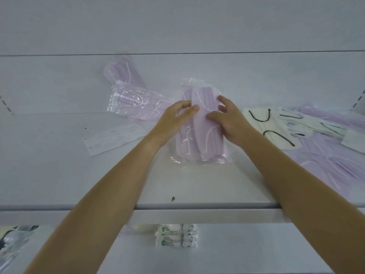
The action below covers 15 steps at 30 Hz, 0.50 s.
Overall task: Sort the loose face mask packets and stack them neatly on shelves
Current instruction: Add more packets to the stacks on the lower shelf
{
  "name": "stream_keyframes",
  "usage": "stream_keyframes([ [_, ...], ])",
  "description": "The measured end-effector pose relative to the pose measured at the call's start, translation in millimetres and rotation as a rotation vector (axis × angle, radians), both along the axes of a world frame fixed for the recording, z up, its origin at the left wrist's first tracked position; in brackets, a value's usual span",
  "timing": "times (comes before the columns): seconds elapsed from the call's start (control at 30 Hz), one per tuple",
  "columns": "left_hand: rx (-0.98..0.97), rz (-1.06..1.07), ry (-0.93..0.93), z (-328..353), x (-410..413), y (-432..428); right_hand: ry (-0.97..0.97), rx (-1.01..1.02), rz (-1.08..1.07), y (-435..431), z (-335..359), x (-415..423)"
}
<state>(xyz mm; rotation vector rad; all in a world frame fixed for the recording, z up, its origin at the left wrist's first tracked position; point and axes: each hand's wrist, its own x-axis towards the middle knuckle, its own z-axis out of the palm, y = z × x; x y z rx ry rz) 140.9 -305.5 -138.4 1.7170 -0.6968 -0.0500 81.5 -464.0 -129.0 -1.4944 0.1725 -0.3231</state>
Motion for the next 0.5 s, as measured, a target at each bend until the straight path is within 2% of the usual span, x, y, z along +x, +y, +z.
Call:
stream_keyframes([
  [0.07,0.0,0.012,0.005,-3,4,3,-0.007,-0.081,0.004,3,-4,3],
  [0.17,0.025,0.158,-0.045,-2,11,10,0.022,-0.058,0.017,-4,-5,7],
  [0.2,-0.006,0.223,-0.049,-1,13,14,0.066,-0.195,0.002,-8,-6,8],
  [0.23,-0.049,0.271,-0.043,0,15,17,0.123,-0.425,-0.004,-12,-9,8],
  [0.3,-0.118,0.323,-0.025,0,19,24,0.258,-0.873,0.069,-16,-19,7],
  [0.33,-0.131,0.344,-0.018,-1,21,27,0.312,-1.009,0.114,-16,-24,6],
  [0.37,-0.134,0.371,-0.012,-2,22,30,0.332,-1.065,0.133,-17,-27,6],
  [0.5,-0.099,0.519,-0.008,1,27,32,0.227,-1.031,0.058,-16,-25,7],
])
